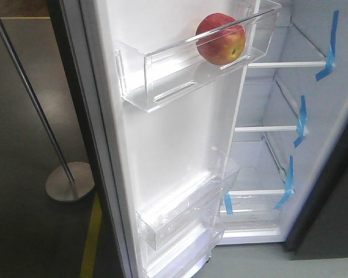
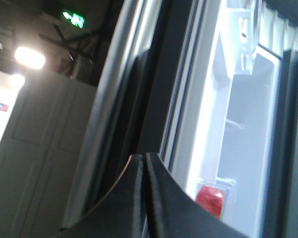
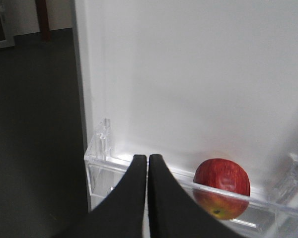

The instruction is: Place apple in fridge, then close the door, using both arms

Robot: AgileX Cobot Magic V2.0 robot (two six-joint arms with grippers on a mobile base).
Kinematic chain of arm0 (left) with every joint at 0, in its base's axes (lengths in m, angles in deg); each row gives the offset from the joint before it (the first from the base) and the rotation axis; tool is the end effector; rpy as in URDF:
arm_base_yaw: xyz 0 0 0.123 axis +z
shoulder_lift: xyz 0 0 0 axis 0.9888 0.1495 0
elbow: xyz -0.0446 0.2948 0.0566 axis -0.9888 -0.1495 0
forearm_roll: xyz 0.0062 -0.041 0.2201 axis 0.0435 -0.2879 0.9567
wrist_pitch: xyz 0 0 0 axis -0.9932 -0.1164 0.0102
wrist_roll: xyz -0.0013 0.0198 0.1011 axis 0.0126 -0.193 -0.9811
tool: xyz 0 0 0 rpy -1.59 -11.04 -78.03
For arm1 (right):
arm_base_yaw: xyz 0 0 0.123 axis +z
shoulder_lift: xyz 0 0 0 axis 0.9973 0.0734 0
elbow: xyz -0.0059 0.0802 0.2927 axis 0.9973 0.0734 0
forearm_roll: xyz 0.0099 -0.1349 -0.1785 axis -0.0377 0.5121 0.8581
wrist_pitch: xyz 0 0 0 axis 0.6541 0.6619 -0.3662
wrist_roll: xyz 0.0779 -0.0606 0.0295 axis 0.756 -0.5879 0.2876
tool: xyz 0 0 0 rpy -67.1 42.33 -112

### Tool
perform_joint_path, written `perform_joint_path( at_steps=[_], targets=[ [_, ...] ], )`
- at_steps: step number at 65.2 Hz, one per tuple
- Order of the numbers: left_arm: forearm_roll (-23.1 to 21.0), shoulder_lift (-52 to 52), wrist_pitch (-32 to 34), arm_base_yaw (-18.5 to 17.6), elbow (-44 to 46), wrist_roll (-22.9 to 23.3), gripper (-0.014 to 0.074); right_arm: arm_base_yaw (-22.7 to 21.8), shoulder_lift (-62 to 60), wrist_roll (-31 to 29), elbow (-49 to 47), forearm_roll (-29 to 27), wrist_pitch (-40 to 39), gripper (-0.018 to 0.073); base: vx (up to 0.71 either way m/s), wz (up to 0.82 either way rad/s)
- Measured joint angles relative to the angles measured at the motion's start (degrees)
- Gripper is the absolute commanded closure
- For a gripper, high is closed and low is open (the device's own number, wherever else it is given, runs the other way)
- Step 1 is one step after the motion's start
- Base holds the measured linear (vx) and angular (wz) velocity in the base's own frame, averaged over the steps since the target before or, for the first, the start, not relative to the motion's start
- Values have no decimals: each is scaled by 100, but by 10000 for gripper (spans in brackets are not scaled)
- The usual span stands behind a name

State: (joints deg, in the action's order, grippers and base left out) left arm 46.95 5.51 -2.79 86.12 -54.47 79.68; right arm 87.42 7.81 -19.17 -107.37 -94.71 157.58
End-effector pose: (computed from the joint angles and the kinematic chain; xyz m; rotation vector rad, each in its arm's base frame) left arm 0.0063 -0.0306 0.3335 -0.0594 1.0643 -0.5955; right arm 0.1768 0.0794 0.5584 -0.8780 1.6701 0.5445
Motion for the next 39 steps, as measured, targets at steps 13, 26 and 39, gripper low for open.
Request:
perform_joint_path(
  at_steps=[13,26,39],
  targets=[
    [473,1475,62,0,1065,385,604,0,-1189,33,1477,372,32,565,0,0],
    [507,2937,67,0,2131,402,603,0,-2386,92,3435,1045,-12,565,0,0],
    [563,4327,67,0,3176,643,599,0,-3360,159,4889,1204,-219,565,0,0]
  ],
)
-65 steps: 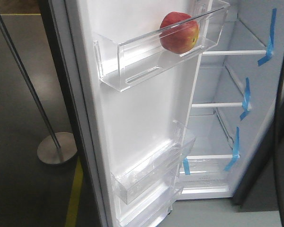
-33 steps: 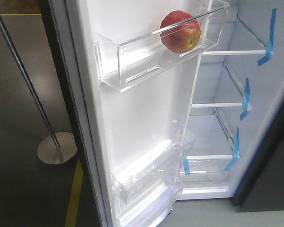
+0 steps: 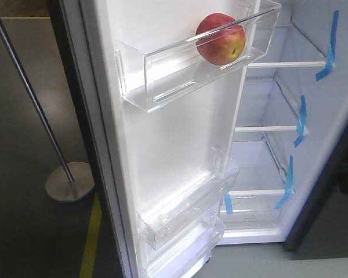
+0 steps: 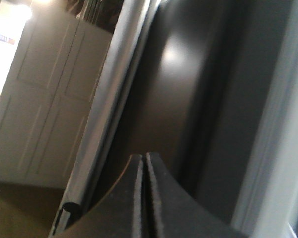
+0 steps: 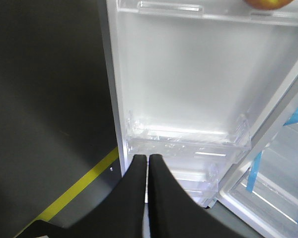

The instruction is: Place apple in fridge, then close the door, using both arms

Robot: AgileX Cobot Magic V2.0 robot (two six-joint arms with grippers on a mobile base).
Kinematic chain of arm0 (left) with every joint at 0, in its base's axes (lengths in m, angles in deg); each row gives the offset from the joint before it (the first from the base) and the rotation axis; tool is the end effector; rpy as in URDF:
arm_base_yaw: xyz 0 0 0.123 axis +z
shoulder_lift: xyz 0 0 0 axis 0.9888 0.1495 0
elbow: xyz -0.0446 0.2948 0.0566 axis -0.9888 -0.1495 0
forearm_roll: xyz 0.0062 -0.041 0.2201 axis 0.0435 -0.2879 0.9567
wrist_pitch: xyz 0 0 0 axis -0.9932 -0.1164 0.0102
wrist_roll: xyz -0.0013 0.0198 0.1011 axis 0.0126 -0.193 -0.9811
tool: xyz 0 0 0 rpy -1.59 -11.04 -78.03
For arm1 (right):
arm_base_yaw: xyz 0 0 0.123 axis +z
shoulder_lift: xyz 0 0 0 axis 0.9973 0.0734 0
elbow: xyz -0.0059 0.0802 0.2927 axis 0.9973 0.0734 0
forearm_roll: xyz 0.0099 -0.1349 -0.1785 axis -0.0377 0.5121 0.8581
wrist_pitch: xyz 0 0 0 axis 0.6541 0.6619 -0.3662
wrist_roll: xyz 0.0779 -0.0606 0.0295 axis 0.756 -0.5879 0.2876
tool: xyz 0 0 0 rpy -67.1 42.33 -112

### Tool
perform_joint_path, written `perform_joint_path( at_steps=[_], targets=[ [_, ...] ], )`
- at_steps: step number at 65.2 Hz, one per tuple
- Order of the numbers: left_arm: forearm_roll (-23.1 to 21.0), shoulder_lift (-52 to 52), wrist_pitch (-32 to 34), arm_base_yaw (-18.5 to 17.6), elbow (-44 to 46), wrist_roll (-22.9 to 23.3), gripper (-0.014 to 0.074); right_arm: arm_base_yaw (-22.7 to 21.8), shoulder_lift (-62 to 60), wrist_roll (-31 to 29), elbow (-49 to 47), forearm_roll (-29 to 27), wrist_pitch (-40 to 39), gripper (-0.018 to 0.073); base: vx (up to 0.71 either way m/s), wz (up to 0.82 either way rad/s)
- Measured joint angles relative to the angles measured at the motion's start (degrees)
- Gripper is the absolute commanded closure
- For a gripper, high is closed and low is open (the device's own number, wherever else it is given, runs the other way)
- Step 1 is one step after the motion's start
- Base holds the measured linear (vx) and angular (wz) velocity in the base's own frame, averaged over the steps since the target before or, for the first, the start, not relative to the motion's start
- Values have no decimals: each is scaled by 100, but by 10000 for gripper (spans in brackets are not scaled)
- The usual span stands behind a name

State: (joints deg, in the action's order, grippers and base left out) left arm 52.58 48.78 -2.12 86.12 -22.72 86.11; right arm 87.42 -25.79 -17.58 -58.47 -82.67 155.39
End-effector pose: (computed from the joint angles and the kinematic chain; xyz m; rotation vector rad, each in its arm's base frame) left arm 0.1622 -0.0215 0.4462 -0.1224 1.2845 -0.6456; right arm 0.0541 0.0601 0.4132 -0.8116 2.0097 0.4448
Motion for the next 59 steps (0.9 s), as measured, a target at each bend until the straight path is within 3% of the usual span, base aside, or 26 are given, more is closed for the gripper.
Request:
perform_joint_path(
  at_steps=[15,38,45,59],
  targets=[
    [305,1533,283,0,1054,825,593,0,-689,21,780,11,-37,565,0,0],
    [1263,3371,1567,0,2337,2658,586,0,-872,32,844,11,32,565,0,0],
    [1419,3705,2182,0,2541,2933,582,0,-872,38,844,11,-49,565,0,0],
    [1600,3869,3000,-132,2686,3042,575,0,-872,42,844,11,-91,565,0,0]
  ],
)
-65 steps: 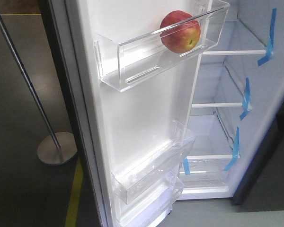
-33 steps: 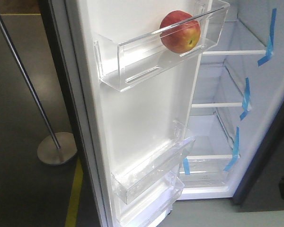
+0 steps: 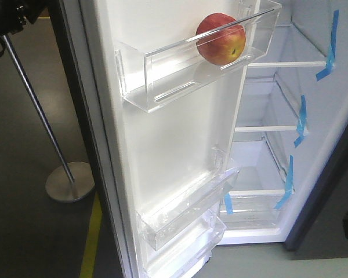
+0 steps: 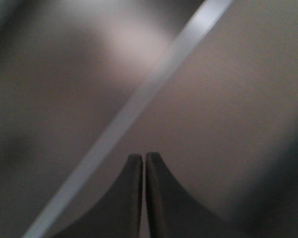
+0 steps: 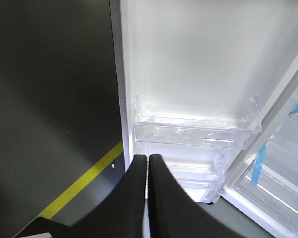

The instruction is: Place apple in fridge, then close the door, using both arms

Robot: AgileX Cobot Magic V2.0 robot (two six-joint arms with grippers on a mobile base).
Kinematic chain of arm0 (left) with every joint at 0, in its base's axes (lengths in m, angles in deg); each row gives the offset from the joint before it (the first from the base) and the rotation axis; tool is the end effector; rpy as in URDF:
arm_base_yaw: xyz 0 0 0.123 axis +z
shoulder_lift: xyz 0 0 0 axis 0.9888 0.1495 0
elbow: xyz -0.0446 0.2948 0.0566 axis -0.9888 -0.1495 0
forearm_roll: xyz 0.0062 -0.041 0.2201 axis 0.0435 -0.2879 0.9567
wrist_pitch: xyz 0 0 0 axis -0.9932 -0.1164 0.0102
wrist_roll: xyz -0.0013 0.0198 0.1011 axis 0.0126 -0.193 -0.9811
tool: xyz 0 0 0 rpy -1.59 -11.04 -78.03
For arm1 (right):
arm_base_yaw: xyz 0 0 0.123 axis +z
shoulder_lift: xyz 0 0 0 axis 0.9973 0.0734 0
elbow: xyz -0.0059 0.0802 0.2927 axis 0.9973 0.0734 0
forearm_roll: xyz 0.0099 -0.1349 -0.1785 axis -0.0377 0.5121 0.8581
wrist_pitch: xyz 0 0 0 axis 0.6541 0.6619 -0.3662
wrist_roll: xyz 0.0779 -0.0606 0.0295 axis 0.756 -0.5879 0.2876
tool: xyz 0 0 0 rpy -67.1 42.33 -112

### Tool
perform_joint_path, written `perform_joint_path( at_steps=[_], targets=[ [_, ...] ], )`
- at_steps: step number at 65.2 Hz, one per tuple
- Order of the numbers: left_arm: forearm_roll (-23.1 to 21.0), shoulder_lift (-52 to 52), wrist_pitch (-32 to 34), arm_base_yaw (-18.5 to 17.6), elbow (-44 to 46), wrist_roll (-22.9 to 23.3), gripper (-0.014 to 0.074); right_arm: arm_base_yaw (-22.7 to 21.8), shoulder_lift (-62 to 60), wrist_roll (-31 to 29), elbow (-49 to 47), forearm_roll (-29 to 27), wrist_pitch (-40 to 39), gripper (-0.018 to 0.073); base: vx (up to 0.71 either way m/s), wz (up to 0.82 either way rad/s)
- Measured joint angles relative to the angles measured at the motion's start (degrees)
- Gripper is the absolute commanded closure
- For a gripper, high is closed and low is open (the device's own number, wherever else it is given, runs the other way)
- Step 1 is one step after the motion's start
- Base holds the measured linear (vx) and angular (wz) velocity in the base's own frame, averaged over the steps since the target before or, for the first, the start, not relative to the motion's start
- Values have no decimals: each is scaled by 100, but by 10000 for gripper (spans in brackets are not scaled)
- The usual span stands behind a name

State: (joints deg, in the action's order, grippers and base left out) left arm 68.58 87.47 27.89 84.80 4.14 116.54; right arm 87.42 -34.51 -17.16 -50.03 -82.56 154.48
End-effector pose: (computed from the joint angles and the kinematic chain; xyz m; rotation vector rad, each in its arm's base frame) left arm 0.3337 -0.0586 0.4308 0.0556 1.4754 -1.3279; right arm 0.0227 0.0587 0.3825 -0.7942 1.9990 0.4379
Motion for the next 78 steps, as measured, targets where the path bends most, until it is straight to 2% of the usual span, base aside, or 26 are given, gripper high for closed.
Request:
perform_joint_path(
  at_steps=[14,31,38,44,51,65,78],
  targets=[
    [220,0,363,-227,4,5,573,0,0,0,0,0,-94,565,0,0],
    [703,0,1051,-935,8,60,572,0,0,0,4,0,-411,565,0,0],
    [1057,0,1095,-1409,8,105,572,0,0,0,4,0,-612,565,0,0],
    [1577,0,1198,-1874,8,123,572,0,0,12,4,-9,-832,565,0,0],
    [2116,-14,1350,-2220,8,146,572,0,0,134,4,-23,-1043,563,0,0],
    [2756,-185,1378,-2264,8,351,572,0,0,742,4,128,-1542,534,0,0],
    [3433,-543,1231,-2238,8,403,572,0,0,1591,4,857,-1980,419,0,0]
  ],
)
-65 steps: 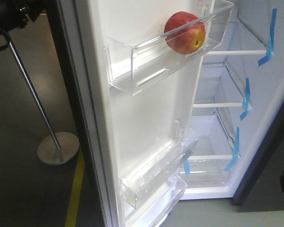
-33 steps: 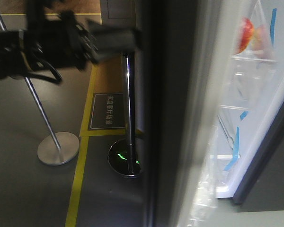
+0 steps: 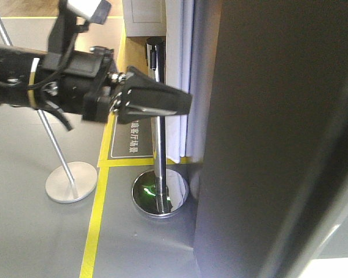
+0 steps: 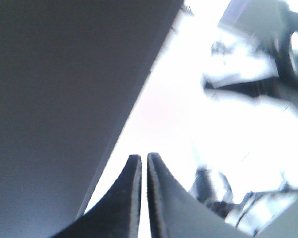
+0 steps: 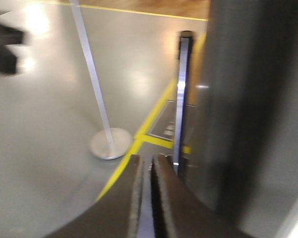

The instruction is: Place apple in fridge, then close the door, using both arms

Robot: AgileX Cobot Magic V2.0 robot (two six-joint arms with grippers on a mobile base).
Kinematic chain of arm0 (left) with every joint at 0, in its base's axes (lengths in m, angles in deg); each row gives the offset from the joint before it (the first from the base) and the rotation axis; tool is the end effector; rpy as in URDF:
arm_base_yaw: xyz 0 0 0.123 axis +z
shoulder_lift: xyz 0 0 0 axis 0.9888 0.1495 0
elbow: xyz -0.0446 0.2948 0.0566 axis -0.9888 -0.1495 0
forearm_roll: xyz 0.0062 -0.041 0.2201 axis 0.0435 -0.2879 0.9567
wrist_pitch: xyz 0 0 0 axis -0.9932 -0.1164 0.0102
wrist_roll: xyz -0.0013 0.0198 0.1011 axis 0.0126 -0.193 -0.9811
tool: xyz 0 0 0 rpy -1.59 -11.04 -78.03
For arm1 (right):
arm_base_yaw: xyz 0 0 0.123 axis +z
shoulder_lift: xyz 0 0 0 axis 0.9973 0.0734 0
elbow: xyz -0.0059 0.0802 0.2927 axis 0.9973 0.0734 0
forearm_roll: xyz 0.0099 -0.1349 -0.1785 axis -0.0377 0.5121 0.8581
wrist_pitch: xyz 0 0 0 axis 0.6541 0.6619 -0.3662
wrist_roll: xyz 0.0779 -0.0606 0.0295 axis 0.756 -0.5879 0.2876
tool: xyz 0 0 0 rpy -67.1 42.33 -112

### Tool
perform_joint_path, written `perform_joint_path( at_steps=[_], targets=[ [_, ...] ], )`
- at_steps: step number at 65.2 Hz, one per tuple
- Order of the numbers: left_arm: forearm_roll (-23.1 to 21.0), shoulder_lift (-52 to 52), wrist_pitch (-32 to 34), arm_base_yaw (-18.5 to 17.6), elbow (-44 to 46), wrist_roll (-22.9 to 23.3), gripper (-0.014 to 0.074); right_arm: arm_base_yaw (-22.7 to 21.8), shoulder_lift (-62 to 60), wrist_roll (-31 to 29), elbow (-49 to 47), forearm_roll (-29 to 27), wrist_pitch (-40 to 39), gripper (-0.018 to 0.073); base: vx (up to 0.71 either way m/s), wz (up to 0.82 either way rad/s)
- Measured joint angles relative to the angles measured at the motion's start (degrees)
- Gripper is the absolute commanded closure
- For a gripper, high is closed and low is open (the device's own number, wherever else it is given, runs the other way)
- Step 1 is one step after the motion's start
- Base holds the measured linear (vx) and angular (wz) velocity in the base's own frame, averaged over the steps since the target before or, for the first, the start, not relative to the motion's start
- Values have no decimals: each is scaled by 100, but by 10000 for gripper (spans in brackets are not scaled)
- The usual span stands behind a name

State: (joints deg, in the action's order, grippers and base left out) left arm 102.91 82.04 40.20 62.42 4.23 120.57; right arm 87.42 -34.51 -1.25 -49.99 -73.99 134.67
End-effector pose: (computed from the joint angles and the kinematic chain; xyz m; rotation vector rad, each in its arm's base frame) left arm 0.2297 -0.1784 0.4108 1.0360 1.7297 -1.3693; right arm 0.0474 0.0387 0.4027 -0.3511 1.8812 0.3208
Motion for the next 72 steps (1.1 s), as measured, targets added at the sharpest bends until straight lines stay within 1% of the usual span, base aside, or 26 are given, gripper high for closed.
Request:
perform_joint_path(
  at_steps=[2,7,21,30,35,38,44,49,50,51,61,65,72],
  targets=[
    [67,-49,-63,0,0,1,572,0,0,66,0,145,-39,403,0,0],
    [67,-163,-218,0,0,20,572,0,0,141,0,353,-109,360,0,0],
    [67,-335,-414,0,0,31,572,0,0,172,2,561,-474,269,0,0],
    [67,-348,-493,0,0,41,572,0,192,190,2,754,-999,165,0,0],
    [67,-348,-549,0,0,41,572,0,456,271,2,1066,-1352,88,0,0],
    [67,-348,-591,0,0,41,572,0,597,377,2,1270,-1578,57,0,0],
    [67,-348,-653,0,0,41,573,0,1090,721,2,1926,-2229,41,0,0],
    [67,-348,-653,0,0,41,573,0,1573,1148,2,2537,-2793,42,0,0],
    [67,-348,-653,0,0,41,573,0,1652,1316,-4,2687,-2888,42,0,0],
    [67,-348,-653,0,0,41,573,0,1730,1360,-4,2736,-2951,41,0,0],
    [67,-348,-657,0,0,41,573,-26,2727,2449,-232,3879,-3461,41,0,0],
    [67,-348,-669,0,0,41,573,-169,3084,2809,-422,4146,-3556,41,0,0],
    [67,-349,-764,0,0,41,573,-541,3640,3331,-763,4307,-3617,41,0,0]
  ],
)
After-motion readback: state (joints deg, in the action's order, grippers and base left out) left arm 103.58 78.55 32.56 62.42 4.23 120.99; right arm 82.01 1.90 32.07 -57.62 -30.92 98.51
